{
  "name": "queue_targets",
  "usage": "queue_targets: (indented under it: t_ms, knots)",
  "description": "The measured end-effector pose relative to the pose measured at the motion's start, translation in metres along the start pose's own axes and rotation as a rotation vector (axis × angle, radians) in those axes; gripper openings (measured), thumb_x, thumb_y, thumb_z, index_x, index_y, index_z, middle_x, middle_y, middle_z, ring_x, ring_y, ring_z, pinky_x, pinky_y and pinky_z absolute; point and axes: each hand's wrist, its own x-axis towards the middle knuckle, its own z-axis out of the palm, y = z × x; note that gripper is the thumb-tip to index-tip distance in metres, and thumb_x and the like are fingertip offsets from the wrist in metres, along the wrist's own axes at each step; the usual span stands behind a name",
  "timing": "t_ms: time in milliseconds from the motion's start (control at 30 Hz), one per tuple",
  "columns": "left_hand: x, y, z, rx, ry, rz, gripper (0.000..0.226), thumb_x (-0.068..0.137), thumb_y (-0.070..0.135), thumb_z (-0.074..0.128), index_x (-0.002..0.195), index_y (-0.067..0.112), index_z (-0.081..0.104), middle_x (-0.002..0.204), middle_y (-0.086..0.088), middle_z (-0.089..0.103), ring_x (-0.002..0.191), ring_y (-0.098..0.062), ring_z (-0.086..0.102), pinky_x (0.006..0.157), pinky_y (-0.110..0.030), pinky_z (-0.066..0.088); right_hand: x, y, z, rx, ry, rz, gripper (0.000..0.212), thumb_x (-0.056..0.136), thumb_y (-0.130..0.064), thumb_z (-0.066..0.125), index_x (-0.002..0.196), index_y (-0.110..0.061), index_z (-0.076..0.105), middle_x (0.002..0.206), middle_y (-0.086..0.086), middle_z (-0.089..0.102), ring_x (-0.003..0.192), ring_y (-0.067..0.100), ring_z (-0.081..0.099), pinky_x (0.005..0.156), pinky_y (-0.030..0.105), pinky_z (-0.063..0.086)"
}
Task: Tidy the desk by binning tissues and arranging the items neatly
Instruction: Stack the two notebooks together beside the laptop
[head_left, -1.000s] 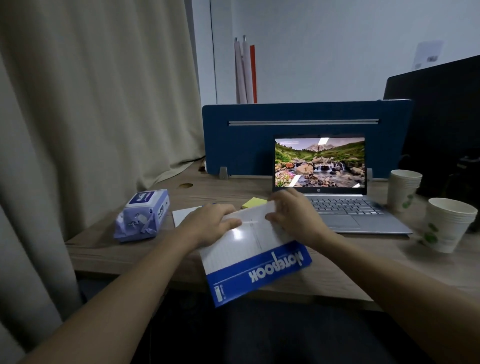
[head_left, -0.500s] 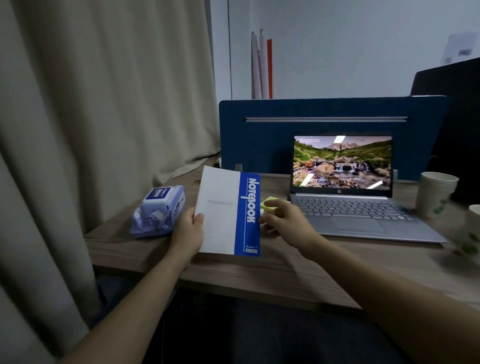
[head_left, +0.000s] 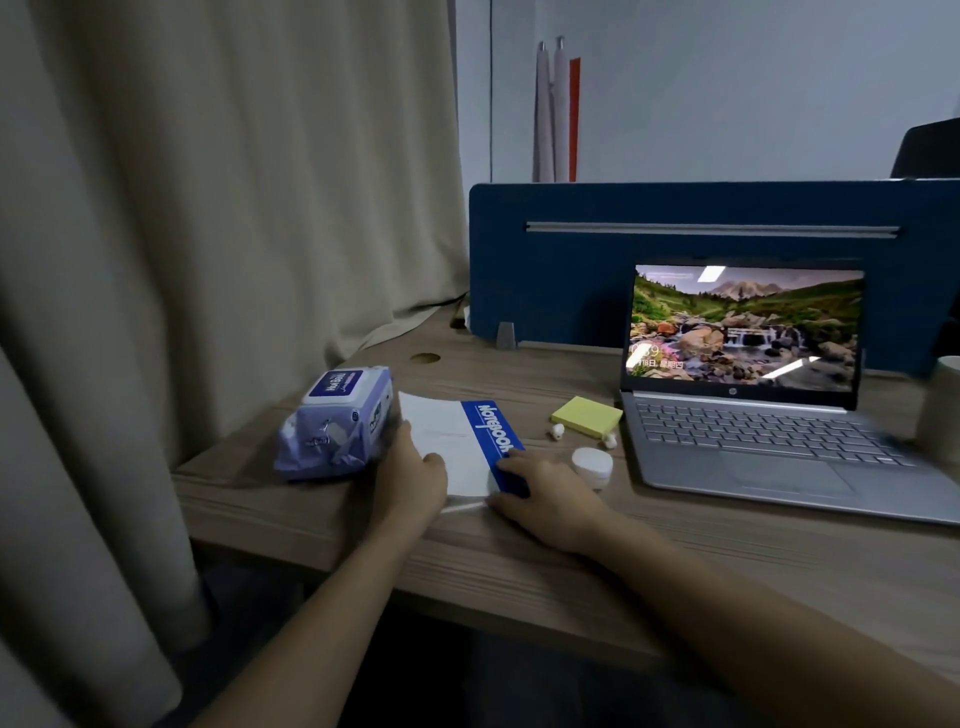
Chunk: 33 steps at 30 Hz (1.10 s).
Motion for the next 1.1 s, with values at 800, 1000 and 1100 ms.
queue_targets:
  t_ms: [800, 1000, 1100]
  knots:
    - [-0.019, -0.020, -0.029, 0.422, -0.148, 0.400, 0.037, 0.093, 0.023, 0.060, 0.129, 0.012, 0.061, 0.137, -0.005, 0.057, 0.123, -0.020, 0.052, 0.103, -0.029, 0.036, -0.052, 0.031, -0.023, -0.418, 0.371, -0.139, 0.027, 0.096, -0.034, 0.053, 0.117, -0.025, 0.067, 0.128, -0.005, 0.063, 0.123, 0.020, 0.049, 0.097, 0.037, 0.038]
    - [-0.004, -0.017, -0.017, 0.427, -0.112, 0.372, 0.032, 0.095, 0.019, 0.056, 0.126, 0.012, 0.062, 0.129, -0.007, 0.062, 0.113, -0.023, 0.057, 0.098, -0.037, 0.046, -0.056, 0.049, -0.033, -0.408, 0.281, 0.033, 0.038, 0.097, -0.039, 0.048, 0.133, -0.029, 0.053, 0.144, -0.003, 0.049, 0.132, 0.023, 0.040, 0.105, 0.042, 0.034]
    - [0.008, -0.015, -0.007, 0.435, -0.078, 0.398, 0.029, 0.095, 0.013, 0.055, 0.122, 0.010, 0.064, 0.125, -0.009, 0.064, 0.111, -0.023, 0.058, 0.098, -0.038, 0.047, -0.050, 0.054, -0.032, -0.432, 0.282, 0.022, 0.039, 0.097, -0.037, 0.050, 0.135, -0.028, 0.051, 0.141, -0.004, 0.051, 0.128, 0.023, 0.044, 0.100, 0.040, 0.038]
